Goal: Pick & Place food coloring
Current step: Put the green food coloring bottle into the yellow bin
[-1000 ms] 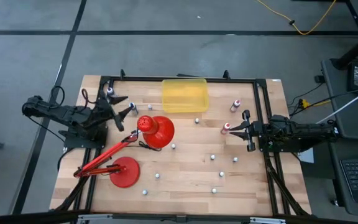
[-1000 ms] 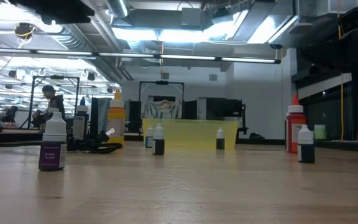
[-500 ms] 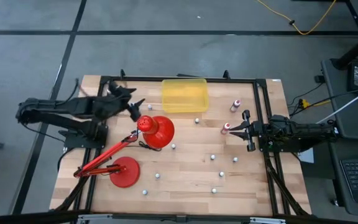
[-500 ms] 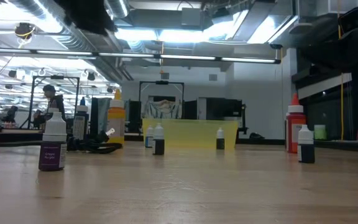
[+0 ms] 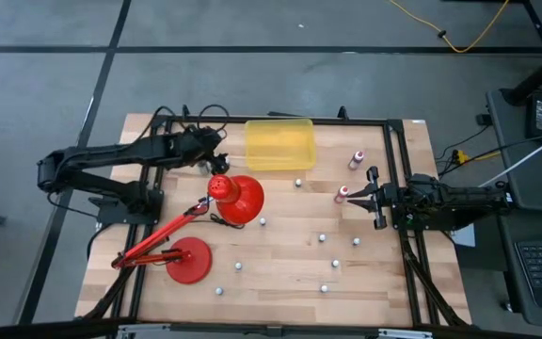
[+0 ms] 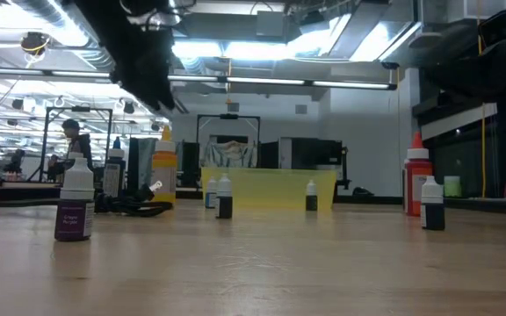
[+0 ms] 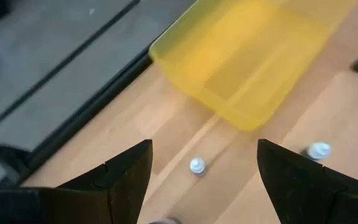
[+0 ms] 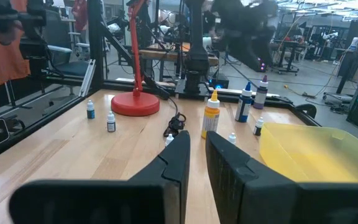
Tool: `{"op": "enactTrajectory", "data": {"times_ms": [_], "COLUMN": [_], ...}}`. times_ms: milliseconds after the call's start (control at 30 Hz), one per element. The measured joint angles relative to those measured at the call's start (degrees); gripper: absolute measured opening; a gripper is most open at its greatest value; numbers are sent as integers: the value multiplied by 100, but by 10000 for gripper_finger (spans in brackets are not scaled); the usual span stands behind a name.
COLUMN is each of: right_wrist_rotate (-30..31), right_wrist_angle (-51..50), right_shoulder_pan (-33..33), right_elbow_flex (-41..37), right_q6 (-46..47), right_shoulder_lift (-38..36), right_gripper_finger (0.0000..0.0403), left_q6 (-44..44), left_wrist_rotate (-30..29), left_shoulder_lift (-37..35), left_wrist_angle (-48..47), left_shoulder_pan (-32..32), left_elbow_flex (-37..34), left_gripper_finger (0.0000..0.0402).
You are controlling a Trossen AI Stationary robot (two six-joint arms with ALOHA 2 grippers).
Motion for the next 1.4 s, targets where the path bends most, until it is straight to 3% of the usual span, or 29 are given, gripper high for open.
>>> {"op": "enactTrajectory", "data": {"times_ms": [267, 433, 633, 933, 1400], "right_wrist_rotate": [-1, 0, -1, -1, 0], "right_wrist_angle": [0, 2, 2, 2, 0], "right_shoulder_pan": [2, 2, 0, 0, 0], "right_elbow_flex": [0, 1, 0, -1, 0], "right_q6": [0, 0, 0, 0, 0], "right_shoulder_lift": [0, 0, 0, 0, 1], "right_gripper_finger": [56, 56, 56, 56, 56], "left_q6": [-141, 132, 203, 29, -92], "left_wrist_rotate": [106, 584, 894, 1153, 1622], "left_shoulder_lift": [433, 862, 1455, 2480, 3307], "left_wrist_angle": [-58, 25, 123, -488, -416], "left_shoulder_pan": [555, 773, 830, 1183, 1226], "left_elbow_flex": [0, 2, 92, 937, 968], "left_gripper_finger": [279, 278, 278, 278, 278]}}
